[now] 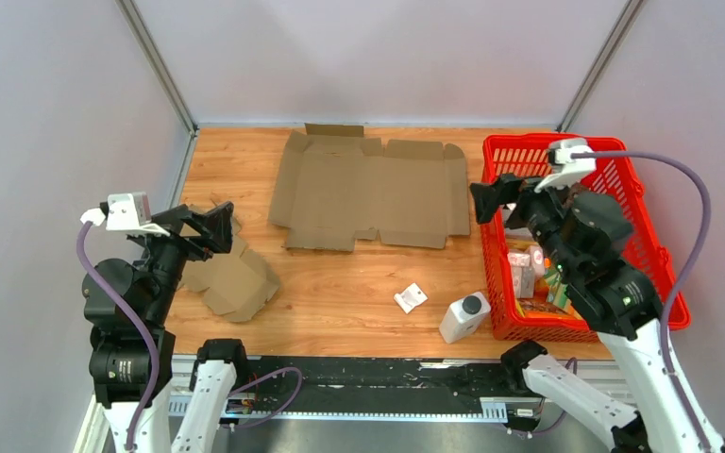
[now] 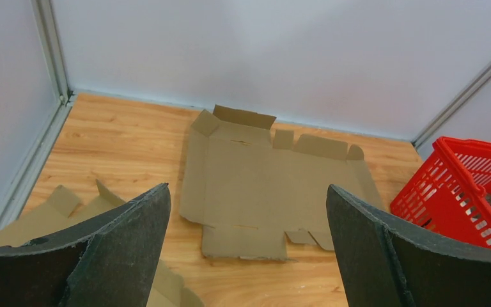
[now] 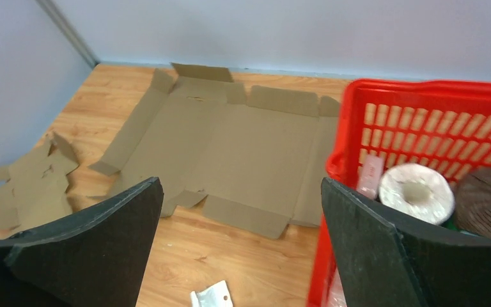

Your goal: Fold the paper box

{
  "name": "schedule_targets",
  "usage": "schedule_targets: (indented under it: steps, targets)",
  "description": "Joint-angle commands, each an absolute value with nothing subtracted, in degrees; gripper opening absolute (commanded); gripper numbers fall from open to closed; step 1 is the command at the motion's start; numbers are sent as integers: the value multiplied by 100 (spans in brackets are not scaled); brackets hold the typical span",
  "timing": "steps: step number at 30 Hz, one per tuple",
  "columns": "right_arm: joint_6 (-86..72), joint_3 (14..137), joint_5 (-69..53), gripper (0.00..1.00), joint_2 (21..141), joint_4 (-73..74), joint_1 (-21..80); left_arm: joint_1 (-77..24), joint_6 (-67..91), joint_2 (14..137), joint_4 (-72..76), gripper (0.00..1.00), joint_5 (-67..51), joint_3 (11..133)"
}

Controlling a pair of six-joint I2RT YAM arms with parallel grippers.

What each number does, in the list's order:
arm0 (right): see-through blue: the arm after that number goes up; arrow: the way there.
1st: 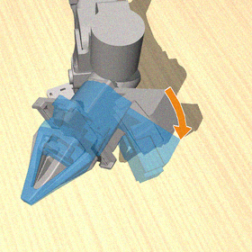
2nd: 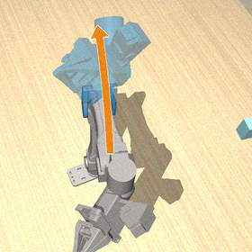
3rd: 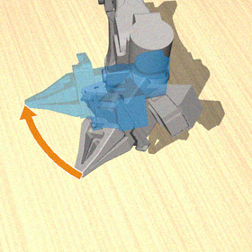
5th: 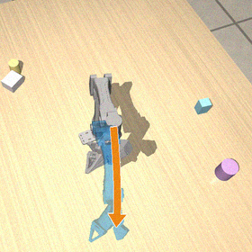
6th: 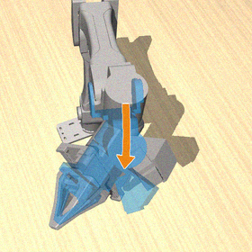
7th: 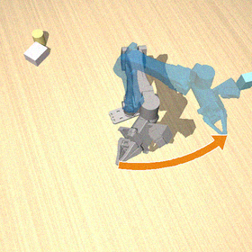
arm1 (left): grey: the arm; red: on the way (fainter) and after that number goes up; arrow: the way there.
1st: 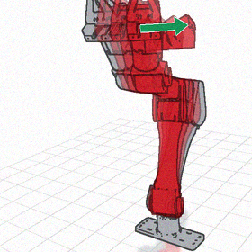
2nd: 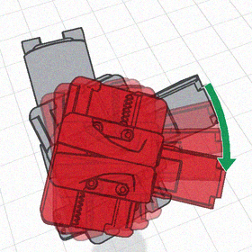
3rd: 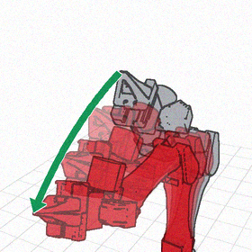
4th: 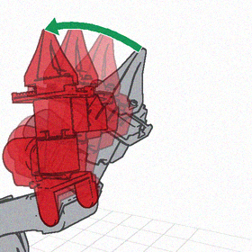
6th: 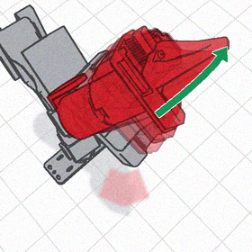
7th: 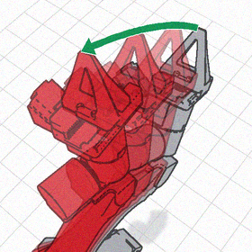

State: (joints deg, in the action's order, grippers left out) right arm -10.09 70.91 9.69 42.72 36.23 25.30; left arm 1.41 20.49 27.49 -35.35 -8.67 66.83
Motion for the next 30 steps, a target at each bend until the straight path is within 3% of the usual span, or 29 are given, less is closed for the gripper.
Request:
schedule_targets:
  steps: [1,4,11,18,20,28,30]
  targets:
    - [-773,7794,1592,100,4877,3376,3356,185,2004,2505,-3980,98,-660,6653]
    - [-931,7980,1248,100,5395,3016,3874,185,1986,2198,-4226,98,-423,6522]
    - [-930,9105,2216,100,7722,2840,5930,185,1925,1390,-4860,98,446,6591]
    - [-1625,9798,1890,100,9683,2013,6582,150,1978,1011,-5800,98,1713,7593]
    - [-1853,10010,1583,95,10358,1934,6697,80,1899,993,-5862,98,1836,7716]
    - [-2479,11985,1002,78,12776,2706,6855,26,2065,853,-5722,97,1302,7050]
    - [-2426,12233,1002,78,13077,2935,6847,18,2127,817,-5608,97,1135,6856]
